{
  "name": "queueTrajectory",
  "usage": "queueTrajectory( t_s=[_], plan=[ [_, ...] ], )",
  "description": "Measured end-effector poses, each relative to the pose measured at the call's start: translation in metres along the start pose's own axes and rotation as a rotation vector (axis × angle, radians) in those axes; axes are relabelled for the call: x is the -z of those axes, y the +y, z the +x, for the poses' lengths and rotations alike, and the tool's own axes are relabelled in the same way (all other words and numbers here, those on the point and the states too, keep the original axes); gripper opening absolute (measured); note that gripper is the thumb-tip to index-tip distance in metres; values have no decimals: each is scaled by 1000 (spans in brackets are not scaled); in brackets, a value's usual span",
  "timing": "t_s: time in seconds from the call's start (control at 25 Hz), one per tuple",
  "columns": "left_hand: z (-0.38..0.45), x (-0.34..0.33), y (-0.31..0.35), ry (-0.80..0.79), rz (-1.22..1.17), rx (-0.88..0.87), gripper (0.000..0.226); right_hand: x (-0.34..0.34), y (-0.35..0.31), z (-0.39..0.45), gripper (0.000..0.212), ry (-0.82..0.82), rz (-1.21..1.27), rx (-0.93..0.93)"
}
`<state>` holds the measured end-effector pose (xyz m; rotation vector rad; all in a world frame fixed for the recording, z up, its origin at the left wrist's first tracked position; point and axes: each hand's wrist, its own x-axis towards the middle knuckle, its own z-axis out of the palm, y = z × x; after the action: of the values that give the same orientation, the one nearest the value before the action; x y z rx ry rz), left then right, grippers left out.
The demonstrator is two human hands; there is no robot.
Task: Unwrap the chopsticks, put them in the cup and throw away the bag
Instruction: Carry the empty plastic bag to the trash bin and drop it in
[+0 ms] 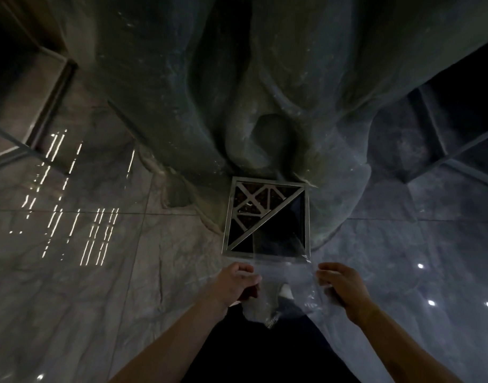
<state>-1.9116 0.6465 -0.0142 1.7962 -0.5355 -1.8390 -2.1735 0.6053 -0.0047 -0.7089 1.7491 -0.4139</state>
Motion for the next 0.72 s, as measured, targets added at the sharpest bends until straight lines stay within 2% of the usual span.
queueTrajectory(
  t_s=[0.2, 0.36, 0.52, 0.6, 0.68, 0.72],
  plan=[
    [5, -31, 11, 67, -169, 89, 25, 21, -21, 20, 17, -97, -6, -25],
    [18, -43, 22, 156, -206, 128, 15, 34, -43, 26, 19, -230, -132, -7],
    [42, -42, 34, 177, -181, 149, 14, 51, -57, 25, 23, -381, -376, 328],
    [54, -41, 37, 182, -196, 171, 16, 57, -61, 25, 35, -439, -540, 484],
    [64, -43, 38, 183, -194, 193, 16, 57, -59, 31, 45, -417, -778, 669],
    [67, -45, 37, 183, -184, 202, 17, 54, -56, 35, 43, -369, -842, 752]
  ],
)
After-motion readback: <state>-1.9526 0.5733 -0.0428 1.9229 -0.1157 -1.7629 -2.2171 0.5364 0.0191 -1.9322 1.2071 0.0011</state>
